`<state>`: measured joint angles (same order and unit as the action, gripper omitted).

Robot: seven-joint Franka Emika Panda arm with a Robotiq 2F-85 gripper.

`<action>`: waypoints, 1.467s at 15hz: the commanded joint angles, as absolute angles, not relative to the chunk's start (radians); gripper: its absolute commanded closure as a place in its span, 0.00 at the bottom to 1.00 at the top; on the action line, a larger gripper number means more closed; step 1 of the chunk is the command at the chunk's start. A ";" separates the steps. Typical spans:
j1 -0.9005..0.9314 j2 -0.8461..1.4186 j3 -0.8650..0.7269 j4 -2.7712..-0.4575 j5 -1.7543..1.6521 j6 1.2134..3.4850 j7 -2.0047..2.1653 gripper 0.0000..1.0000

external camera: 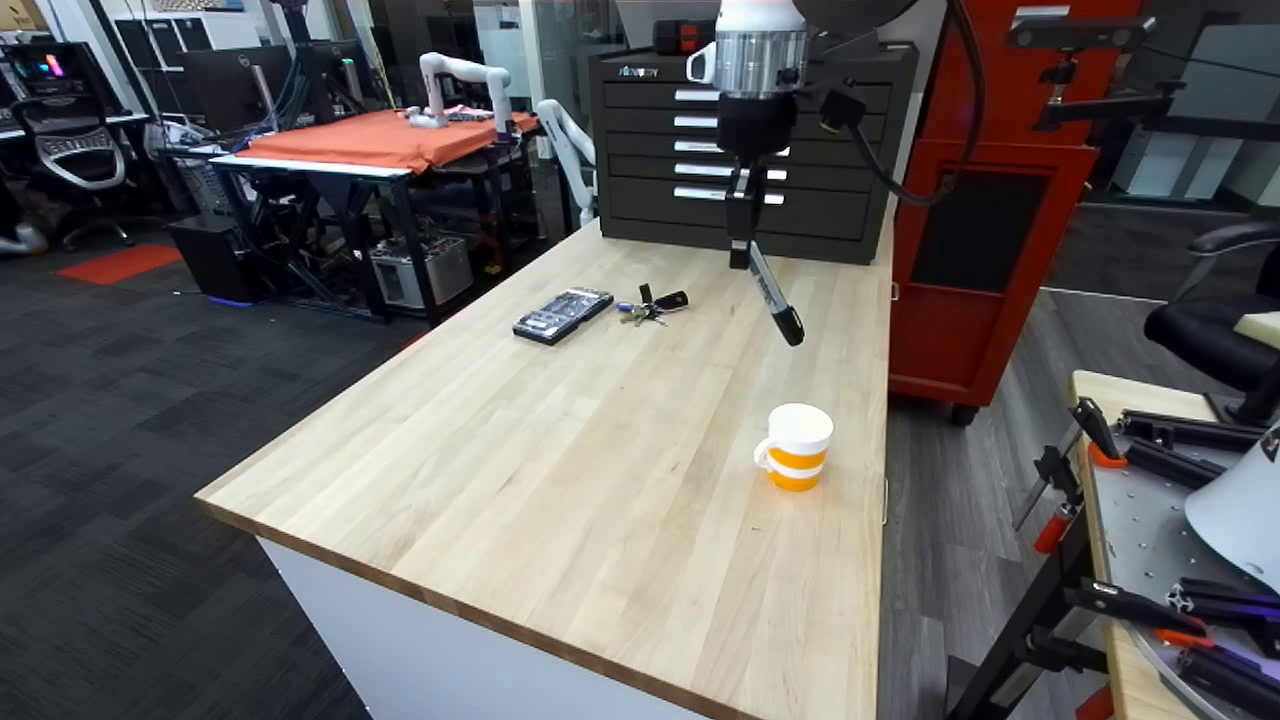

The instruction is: Take the marker out of the white and orange mug

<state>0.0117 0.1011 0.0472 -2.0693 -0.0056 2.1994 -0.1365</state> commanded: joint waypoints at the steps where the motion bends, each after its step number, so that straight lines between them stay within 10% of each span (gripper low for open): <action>1: -0.001 0.119 0.021 -2.066 -0.028 2.189 -0.156 0.94; 13: -0.055 0.335 0.008 -2.047 -0.008 2.285 -0.325 0.90; 14: -0.057 0.351 0.006 -2.037 -0.017 2.282 -0.326 0.50; 22: -0.059 0.326 -0.001 -2.040 -0.031 2.289 -0.304 0.07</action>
